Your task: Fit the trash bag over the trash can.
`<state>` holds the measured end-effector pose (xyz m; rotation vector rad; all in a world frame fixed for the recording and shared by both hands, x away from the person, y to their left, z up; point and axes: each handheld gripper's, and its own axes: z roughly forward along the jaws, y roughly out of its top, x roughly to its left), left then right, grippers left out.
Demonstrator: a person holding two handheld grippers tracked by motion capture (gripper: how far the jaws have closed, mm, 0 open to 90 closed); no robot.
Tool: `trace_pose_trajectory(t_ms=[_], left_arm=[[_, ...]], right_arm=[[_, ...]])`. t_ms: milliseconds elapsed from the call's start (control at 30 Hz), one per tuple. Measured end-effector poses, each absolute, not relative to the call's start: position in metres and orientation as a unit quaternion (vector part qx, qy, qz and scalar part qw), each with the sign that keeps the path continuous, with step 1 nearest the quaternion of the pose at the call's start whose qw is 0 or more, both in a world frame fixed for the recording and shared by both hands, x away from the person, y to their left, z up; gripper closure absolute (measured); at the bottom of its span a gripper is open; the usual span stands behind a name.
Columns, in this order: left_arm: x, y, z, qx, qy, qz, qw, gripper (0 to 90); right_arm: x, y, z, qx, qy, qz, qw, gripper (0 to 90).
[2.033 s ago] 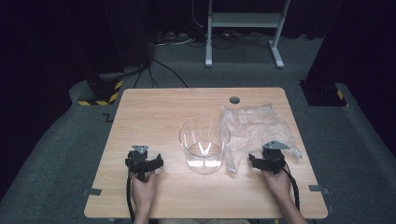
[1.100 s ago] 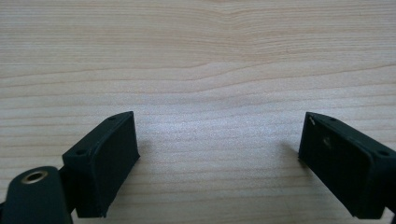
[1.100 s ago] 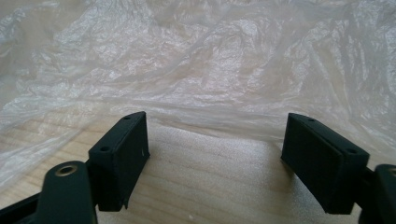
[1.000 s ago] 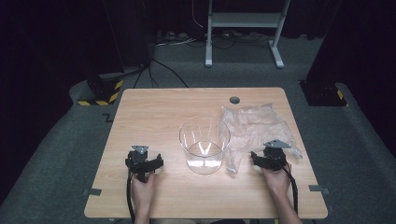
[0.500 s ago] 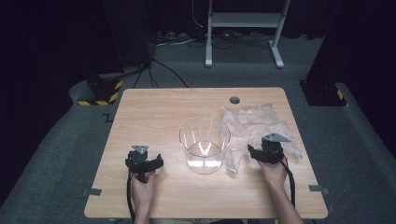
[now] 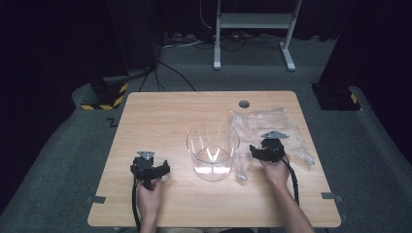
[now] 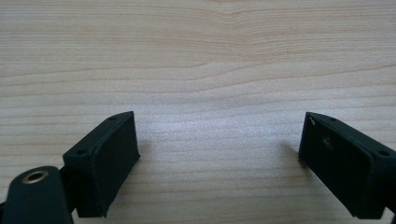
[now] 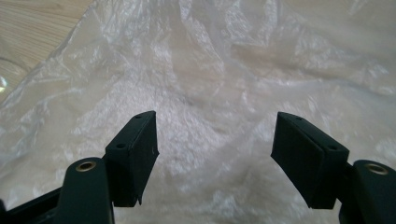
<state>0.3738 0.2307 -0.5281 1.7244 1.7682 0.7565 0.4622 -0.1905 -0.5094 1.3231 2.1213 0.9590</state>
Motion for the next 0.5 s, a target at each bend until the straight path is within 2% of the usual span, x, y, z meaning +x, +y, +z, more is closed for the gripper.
trace_pose_trajectory(t_ms=[500], left_arm=[[0.374, 0.231, -0.528, 0.641, 0.658, 0.282, 0.276, 11.7]], right_arm=[[0.494, -0.165, -0.507, 0.475, 0.776, 0.342, 0.233, 31.5]])
